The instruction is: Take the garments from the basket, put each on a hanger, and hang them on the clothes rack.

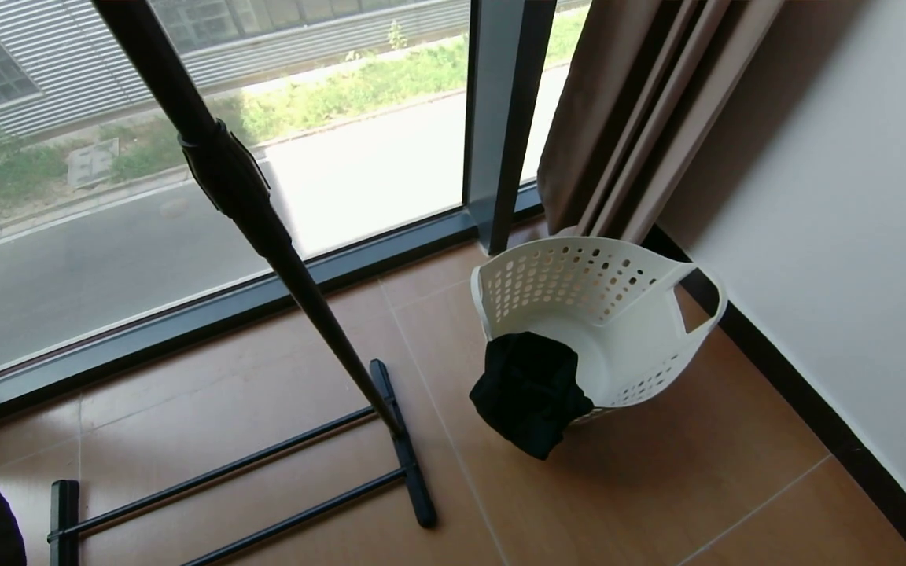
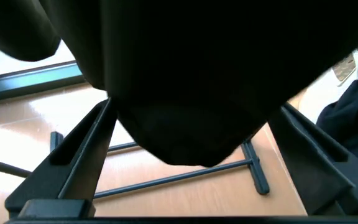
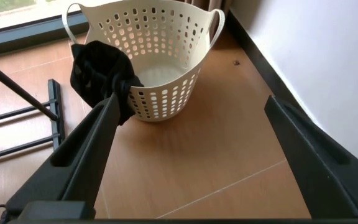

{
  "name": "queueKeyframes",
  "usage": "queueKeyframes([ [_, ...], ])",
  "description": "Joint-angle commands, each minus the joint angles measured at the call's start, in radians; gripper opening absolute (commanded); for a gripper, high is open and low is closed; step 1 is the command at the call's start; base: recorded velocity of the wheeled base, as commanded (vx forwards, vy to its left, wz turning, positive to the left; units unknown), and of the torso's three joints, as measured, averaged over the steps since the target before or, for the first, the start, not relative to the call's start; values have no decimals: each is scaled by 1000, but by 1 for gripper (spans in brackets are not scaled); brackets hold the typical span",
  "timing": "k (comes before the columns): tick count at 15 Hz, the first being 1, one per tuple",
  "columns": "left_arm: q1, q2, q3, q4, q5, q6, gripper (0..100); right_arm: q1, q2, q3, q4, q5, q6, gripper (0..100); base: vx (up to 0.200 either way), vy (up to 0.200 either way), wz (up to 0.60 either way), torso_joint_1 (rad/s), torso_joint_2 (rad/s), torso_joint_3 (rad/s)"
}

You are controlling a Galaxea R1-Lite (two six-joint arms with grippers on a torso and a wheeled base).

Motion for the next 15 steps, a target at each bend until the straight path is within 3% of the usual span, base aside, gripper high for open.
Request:
queueKeyframes([
  [1, 0, 0, 0, -1, -1, 2, 100, 0, 1, 0, 0, 0, 0, 100, 0, 0, 0, 2, 7, -203],
  [6, 0, 0, 0, -1, -4, 3, 100, 0, 1, 0, 0, 2, -6, 100, 0, 0, 0, 1, 1, -179],
  [8, 0, 0, 0, -1, -5, 3, 100, 0, 1, 0, 14, 6, -52, 100, 0, 0, 0, -1, -1, -30],
  [9, 0, 0, 0, -1, -8, 8, 100, 10, 49, 0, 15, 20, -118, 100, 0, 0, 0, 0, 0, 0],
  [11, 0, 0, 0, -1, -7, 8, 100, 11, 158, 0, 14, 59, -140, 100, 0, 0, 0, 0, 0, 0],
  [12, 0, 0, 0, -1, -5, 8, 100, 28, 293, -20, -3, 146, -146, 100, 0, 0, 0, 0, 0, 0],
  [13, 0, 0, 0, -1, -5, 8, 100, 31, 328, -34, -5, 163, -146, 100, 0, 0, 0, 0, 0, 0],
  [15, 0, 0, 0, -2, -11, 19, 100, 57, 552, -106, -45, 230, -147, 100, 0, 0, 0, 0, 0, 0],
])
